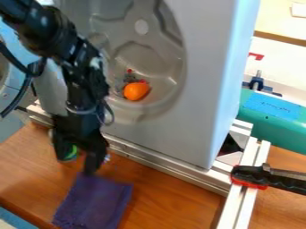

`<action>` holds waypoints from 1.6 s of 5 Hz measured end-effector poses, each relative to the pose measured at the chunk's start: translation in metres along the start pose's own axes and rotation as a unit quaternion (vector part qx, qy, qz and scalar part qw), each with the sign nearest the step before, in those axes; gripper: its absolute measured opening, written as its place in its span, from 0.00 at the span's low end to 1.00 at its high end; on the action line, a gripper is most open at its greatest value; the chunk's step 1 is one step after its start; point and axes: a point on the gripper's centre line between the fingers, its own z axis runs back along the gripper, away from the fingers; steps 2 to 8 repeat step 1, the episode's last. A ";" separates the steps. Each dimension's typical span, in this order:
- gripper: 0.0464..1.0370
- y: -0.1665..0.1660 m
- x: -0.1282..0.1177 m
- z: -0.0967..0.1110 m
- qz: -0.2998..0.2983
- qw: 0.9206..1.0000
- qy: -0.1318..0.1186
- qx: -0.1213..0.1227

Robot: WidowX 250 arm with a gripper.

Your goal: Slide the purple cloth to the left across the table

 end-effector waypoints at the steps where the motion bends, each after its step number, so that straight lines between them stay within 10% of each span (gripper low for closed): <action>1: 0.96 0.024 -0.007 0.012 0.007 1.000 -0.021 -0.021; 8: 0.96 0.024 -0.007 0.012 0.007 1.000 -0.021 -0.021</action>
